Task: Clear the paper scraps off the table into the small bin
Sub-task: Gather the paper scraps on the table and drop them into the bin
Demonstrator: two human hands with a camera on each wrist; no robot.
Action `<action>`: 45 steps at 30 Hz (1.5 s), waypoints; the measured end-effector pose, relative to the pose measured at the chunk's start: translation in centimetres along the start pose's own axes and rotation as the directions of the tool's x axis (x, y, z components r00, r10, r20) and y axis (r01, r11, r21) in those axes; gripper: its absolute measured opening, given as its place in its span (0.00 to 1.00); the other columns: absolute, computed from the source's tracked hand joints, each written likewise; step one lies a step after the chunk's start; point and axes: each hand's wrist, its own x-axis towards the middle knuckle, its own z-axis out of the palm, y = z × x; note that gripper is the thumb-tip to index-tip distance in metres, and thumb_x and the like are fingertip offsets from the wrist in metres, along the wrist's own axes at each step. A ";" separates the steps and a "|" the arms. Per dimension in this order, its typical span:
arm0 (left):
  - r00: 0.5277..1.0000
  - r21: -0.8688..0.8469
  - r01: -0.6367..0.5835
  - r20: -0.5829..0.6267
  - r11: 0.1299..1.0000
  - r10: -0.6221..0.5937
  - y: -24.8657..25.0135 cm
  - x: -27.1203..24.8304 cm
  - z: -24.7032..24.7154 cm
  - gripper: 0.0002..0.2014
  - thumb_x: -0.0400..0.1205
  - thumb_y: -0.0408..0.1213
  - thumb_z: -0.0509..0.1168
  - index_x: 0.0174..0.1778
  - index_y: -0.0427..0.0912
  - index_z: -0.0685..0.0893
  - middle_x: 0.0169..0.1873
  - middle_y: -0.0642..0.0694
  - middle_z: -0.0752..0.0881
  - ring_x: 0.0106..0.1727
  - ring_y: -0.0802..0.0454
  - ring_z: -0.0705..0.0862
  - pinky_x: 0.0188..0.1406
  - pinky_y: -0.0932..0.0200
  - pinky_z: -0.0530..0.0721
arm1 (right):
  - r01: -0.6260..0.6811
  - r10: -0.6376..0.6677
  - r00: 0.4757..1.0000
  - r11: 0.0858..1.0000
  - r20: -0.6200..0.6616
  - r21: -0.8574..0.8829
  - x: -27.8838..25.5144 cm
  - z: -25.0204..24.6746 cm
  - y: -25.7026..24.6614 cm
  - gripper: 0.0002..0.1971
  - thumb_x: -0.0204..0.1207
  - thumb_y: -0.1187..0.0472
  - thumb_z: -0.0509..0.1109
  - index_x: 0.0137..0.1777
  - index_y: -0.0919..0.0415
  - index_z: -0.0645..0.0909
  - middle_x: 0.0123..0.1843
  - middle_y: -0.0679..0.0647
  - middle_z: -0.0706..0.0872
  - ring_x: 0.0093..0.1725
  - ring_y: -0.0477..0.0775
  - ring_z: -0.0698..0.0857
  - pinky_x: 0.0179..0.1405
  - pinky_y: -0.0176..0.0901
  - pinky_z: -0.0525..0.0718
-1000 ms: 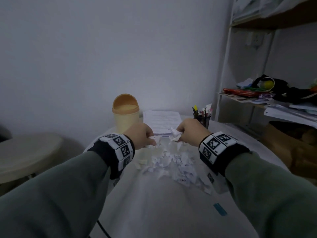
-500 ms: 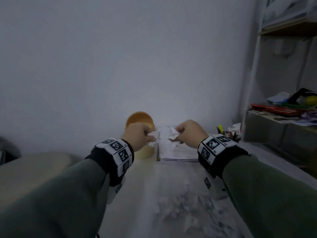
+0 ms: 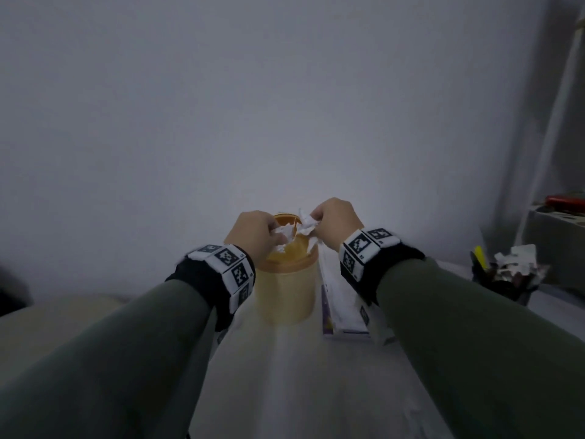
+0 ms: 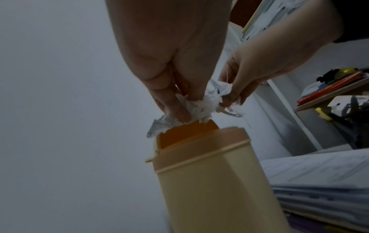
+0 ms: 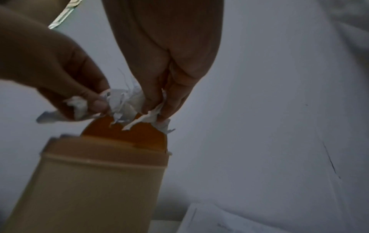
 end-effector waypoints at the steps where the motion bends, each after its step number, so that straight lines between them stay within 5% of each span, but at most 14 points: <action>1: 1.000 0.006 -0.004 -0.001 1.000 0.004 -0.3 0.4 0.4 0.09 0.76 0.42 0.72 0.40 0.39 0.86 0.37 0.46 0.80 0.42 0.50 0.77 0.39 0.60 0.70 | 0.027 -0.026 0.999 0.998 0.018 -0.062 0.4 0.5 0.0 0.13 0.77 0.71 0.63 0.52 0.68 0.89 0.52 0.64 0.90 0.49 0.58 0.87 0.41 0.38 0.79; 7: 0.999 0.003 -0.020 -0.038 1.000 0.020 -2.3 1.5 2.9 0.12 0.77 0.42 0.70 0.48 0.35 0.88 0.46 0.41 0.87 0.44 0.50 0.79 0.43 0.58 0.75 | 0.168 -0.145 0.985 0.938 0.096 -0.305 1.5 3.4 0.7 0.14 0.77 0.72 0.64 0.59 0.68 0.84 0.58 0.62 0.88 0.58 0.58 0.87 0.58 0.44 0.85; 14: 0.989 0.032 -0.084 -0.118 0.996 0.087 -3.5 1.0 4.6 0.11 0.79 0.38 0.67 0.44 0.32 0.86 0.42 0.36 0.88 0.45 0.42 0.83 0.45 0.53 0.79 | 0.245 -0.210 0.968 0.909 0.137 -0.336 1.1 4.7 1.2 0.15 0.77 0.74 0.59 0.54 0.68 0.86 0.54 0.64 0.89 0.55 0.61 0.87 0.42 0.38 0.75; 20: 0.994 0.062 -0.060 -0.088 0.996 0.066 -3.3 0.9 4.6 0.11 0.81 0.38 0.66 0.47 0.32 0.85 0.45 0.36 0.87 0.45 0.43 0.81 0.46 0.55 0.78 | 0.263 -0.238 0.964 0.905 0.116 -0.334 0.9 4.9 1.4 0.17 0.77 0.75 0.58 0.56 0.67 0.87 0.55 0.62 0.89 0.56 0.59 0.87 0.51 0.41 0.82; 25: 0.998 0.029 -0.034 -0.051 0.999 0.035 -2.6 0.6 4.1 0.12 0.81 0.36 0.65 0.59 0.38 0.81 0.53 0.36 0.86 0.53 0.40 0.83 0.50 0.55 0.79 | 0.241 -0.222 0.971 0.912 0.092 -0.333 0.4 5.0 1.3 0.16 0.78 0.74 0.58 0.58 0.67 0.86 0.56 0.63 0.88 0.56 0.60 0.87 0.55 0.44 0.84; 29: 0.996 0.106 -0.088 0.012 0.990 0.087 -2.3 0.7 4.0 0.10 0.82 0.32 0.62 0.56 0.39 0.84 0.52 0.40 0.88 0.49 0.47 0.82 0.45 0.62 0.74 | 0.217 -0.203 0.976 0.919 0.077 -0.330 0.2 5.0 1.5 0.17 0.77 0.75 0.58 0.57 0.67 0.86 0.55 0.62 0.88 0.54 0.60 0.87 0.52 0.44 0.84; 32: 0.991 0.178 -0.127 0.074 0.976 0.116 -1.7 0.7 3.8 0.12 0.83 0.29 0.60 0.59 0.37 0.85 0.56 0.39 0.87 0.58 0.43 0.83 0.54 0.59 0.77 | 0.211 -0.188 0.977 0.921 0.099 -0.328 0.2 4.9 1.4 0.16 0.78 0.73 0.59 0.58 0.66 0.86 0.55 0.62 0.89 0.55 0.60 0.86 0.53 0.43 0.82; 37: 0.971 0.290 -0.220 0.152 0.931 0.182 -1.7 0.8 3.6 0.11 0.81 0.28 0.60 0.52 0.35 0.87 0.51 0.38 0.88 0.51 0.44 0.83 0.48 0.57 0.77 | 0.198 -0.177 0.980 0.929 0.093 -0.312 0.2 5.2 1.7 0.16 0.78 0.73 0.59 0.57 0.66 0.86 0.55 0.62 0.89 0.55 0.60 0.87 0.53 0.43 0.83; 39: 0.964 0.295 -0.239 0.190 0.925 0.188 -2.1 1.1 3.5 0.11 0.81 0.29 0.62 0.55 0.37 0.87 0.54 0.40 0.87 0.53 0.45 0.83 0.53 0.57 0.78 | 0.190 -0.174 0.981 0.933 0.081 -0.305 0.3 5.2 1.8 0.16 0.79 0.73 0.60 0.58 0.65 0.87 0.55 0.62 0.89 0.54 0.59 0.87 0.52 0.43 0.83; 45: 0.972 0.097 -0.237 0.019 0.967 0.236 -2.9 1.4 4.0 0.19 0.77 0.29 0.68 0.65 0.40 0.82 0.61 0.40 0.82 0.63 0.45 0.80 0.60 0.62 0.73 | 0.173 -0.167 0.985 0.945 0.045 -0.277 0.5 5.6 2.0 0.15 0.79 0.73 0.59 0.58 0.65 0.86 0.55 0.62 0.88 0.54 0.60 0.87 0.52 0.44 0.84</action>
